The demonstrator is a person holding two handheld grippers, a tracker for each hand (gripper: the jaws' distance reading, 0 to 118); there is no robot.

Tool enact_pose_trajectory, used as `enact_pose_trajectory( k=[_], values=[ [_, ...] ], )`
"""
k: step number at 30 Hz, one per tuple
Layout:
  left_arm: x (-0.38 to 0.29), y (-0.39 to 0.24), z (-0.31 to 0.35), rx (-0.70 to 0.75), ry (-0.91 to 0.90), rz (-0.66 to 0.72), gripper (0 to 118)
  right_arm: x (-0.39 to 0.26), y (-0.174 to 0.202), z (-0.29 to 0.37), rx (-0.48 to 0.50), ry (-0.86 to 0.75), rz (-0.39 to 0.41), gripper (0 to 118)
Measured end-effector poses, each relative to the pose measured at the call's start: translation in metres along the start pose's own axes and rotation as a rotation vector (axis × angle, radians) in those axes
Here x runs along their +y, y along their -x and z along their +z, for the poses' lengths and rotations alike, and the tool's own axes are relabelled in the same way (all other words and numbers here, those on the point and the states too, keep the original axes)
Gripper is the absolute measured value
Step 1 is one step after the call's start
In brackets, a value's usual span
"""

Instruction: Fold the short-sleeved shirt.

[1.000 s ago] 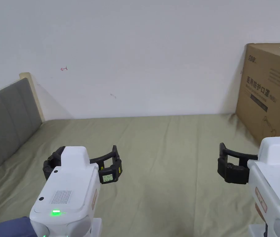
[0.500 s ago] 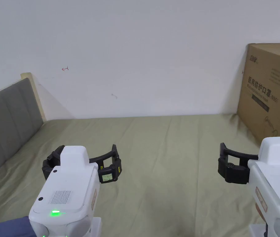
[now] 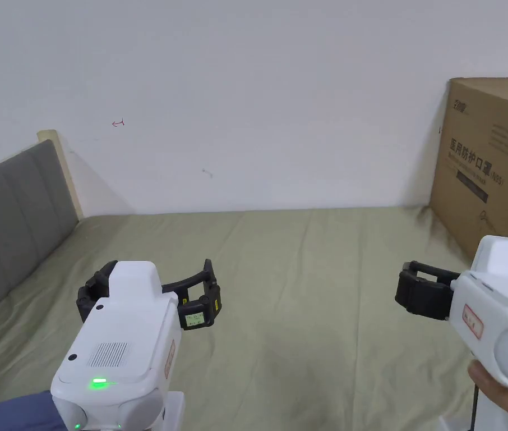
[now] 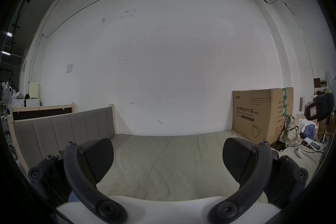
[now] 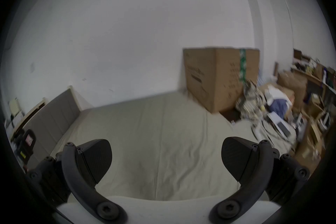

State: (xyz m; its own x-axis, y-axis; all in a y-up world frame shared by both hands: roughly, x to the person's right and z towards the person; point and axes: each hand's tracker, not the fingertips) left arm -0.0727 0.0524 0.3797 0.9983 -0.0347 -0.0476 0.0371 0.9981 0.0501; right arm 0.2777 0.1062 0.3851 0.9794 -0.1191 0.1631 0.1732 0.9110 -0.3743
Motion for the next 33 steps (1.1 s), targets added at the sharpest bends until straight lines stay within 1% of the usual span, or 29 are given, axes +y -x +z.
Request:
enact_pose_trajectory(
  k=[3,5,7,11,13,17,18,22,25,28,32,33],
  values=[
    [0.001,0.0,0.002,-0.008,-0.006,0.007,118,0.003,0.001,-0.003,-0.087,0.098,-0.064,118],
    [0.002,0.0,0.004,-0.011,-0.008,0.005,118,0.004,0.001,-0.004,-0.073,0.127,-0.074,118],
    [0.002,0.0,0.004,-0.009,-0.011,0.003,118,0.003,0.003,-0.002,-0.061,0.142,-0.066,118],
    [0.003,0.0,0.004,-0.005,-0.009,0.007,118,0.001,0.011,0.001,-0.086,0.126,-0.02,118],
    [0.003,0.0,0.003,-0.005,-0.006,0.011,118,-0.001,0.013,0.002,-0.085,0.112,-0.01,118],
    [0.002,0.0,0.004,-0.006,-0.01,0.013,118,-0.001,0.012,0.002,-0.06,0.084,0.0,117],
    [0.002,0.0,0.004,-0.008,-0.01,0.011,118,-0.001,0.012,0.002,-0.071,0.073,0.002,117],
    [0.001,0.0,0.004,-0.006,-0.008,0.011,118,0.001,0.01,0.001,-0.053,0.065,-0.006,117],
    [0.001,0.001,0.004,-0.008,-0.009,0.015,118,0.0,0.012,0.004,-0.054,-0.017,0.029,117],
    [0.001,0.002,0.004,-0.002,-0.008,0.012,118,-0.002,0.01,0.008,-0.037,-0.109,0.033,117],
    [0.0,0.003,0.004,-0.001,-0.009,0.014,118,-0.011,0.002,0.014,0.046,-0.312,0.018,117],
    [0.0,0.003,0.004,0.001,-0.009,0.013,118,-0.014,0.0,0.015,0.071,-0.371,0.027,118]
  ],
)
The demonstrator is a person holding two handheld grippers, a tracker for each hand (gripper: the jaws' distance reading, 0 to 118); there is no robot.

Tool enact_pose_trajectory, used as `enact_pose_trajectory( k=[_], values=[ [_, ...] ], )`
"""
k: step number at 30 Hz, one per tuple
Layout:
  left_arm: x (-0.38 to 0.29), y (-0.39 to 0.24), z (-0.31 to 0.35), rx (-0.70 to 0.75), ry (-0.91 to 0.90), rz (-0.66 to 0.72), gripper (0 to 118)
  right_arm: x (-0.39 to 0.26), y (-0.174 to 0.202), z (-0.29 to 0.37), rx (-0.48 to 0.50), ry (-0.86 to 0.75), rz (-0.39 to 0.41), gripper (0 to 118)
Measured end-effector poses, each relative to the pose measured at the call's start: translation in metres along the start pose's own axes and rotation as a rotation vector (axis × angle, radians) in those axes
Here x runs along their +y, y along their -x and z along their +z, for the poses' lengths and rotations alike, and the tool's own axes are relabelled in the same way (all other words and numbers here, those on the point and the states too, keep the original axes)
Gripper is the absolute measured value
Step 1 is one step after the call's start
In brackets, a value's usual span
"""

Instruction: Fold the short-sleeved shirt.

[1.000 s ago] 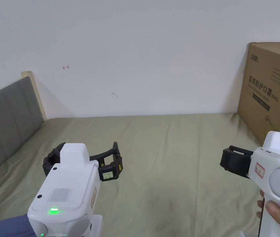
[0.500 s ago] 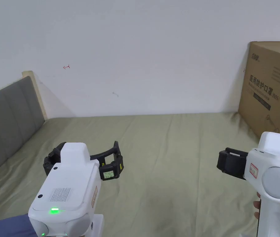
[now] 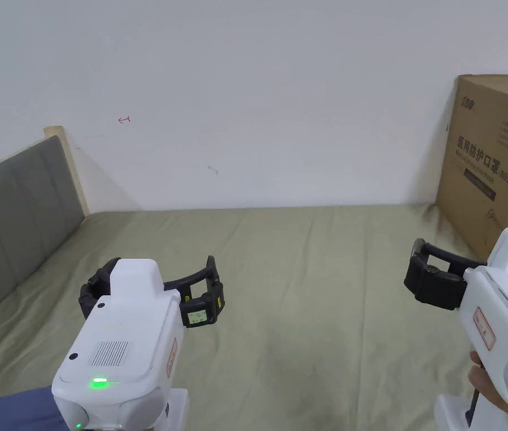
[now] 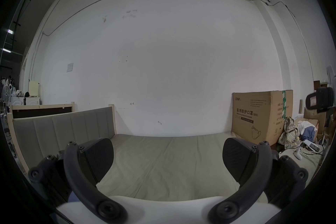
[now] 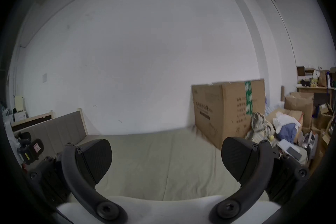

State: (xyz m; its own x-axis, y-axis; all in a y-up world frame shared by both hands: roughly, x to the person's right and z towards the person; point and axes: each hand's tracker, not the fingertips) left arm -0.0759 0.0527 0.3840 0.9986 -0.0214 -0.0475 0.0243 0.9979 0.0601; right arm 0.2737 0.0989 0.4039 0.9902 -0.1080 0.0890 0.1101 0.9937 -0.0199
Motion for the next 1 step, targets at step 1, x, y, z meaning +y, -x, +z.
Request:
enact_pose_trajectory(
  k=[1],
  values=[
    [-0.0001,0.0003,0.0001,0.001,-0.001,0.0,118,-0.0005,-0.0007,0.0009,0.016,-0.027,0.012,118]
  ],
)
